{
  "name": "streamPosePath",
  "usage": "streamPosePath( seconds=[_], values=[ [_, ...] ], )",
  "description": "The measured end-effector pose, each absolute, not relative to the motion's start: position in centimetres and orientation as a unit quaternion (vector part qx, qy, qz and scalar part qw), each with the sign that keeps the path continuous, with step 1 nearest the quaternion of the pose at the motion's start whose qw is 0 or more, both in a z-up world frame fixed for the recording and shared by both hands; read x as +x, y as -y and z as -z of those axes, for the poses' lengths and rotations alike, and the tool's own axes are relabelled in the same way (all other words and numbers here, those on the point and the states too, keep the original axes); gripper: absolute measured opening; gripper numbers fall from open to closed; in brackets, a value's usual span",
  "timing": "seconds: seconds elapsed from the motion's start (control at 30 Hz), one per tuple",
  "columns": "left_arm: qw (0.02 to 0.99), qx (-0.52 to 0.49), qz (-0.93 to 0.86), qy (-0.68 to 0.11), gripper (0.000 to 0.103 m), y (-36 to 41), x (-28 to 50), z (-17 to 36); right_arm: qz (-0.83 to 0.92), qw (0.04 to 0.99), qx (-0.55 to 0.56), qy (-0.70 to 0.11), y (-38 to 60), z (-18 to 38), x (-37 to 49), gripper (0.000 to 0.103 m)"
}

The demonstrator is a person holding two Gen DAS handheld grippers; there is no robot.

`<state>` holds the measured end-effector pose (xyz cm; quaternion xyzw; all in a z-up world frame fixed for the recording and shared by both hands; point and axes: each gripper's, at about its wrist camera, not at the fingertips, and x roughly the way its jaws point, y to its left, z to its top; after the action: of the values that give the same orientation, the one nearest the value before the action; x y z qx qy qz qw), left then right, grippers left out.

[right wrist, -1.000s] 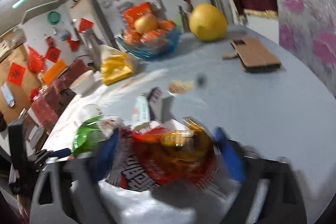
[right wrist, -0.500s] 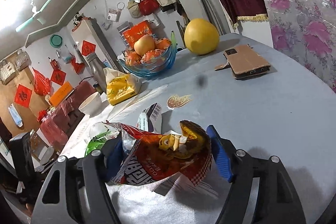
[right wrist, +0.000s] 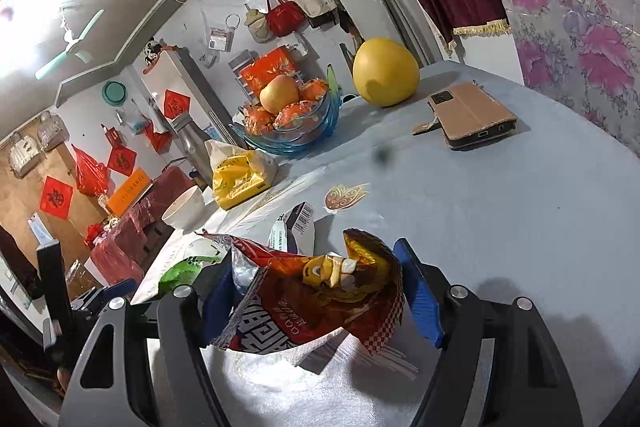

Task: Collect trash
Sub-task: 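Grasp the green drink carton with the left tool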

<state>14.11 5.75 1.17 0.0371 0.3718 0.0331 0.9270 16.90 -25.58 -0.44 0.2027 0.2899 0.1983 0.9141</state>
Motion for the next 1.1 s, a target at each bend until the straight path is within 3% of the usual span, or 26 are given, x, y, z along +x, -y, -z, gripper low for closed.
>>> streamPosePath(
  seconds=[0.2,0.47,0.73,1.1],
  values=[
    [0.925,0.004,-0.047,-0.376,0.096,-8.6,13.3,-1.6,-0.198,0.916,0.202,-0.285,25.6,0.3,16.7,0.074],
    [0.931,0.033,0.071,-0.357,0.096,-2.1,11.7,-2.2,-0.199,0.916,0.203,-0.285,25.6,0.4,16.6,0.075],
    [0.91,0.113,-0.01,-0.398,0.096,2.0,15.7,0.6,-0.201,0.915,0.204,-0.284,25.7,0.3,16.6,0.075],
    [0.911,0.071,-0.028,-0.405,0.097,-2.0,15.4,0.7,-0.202,0.915,0.204,-0.283,25.4,0.3,16.6,0.075]
  ],
)
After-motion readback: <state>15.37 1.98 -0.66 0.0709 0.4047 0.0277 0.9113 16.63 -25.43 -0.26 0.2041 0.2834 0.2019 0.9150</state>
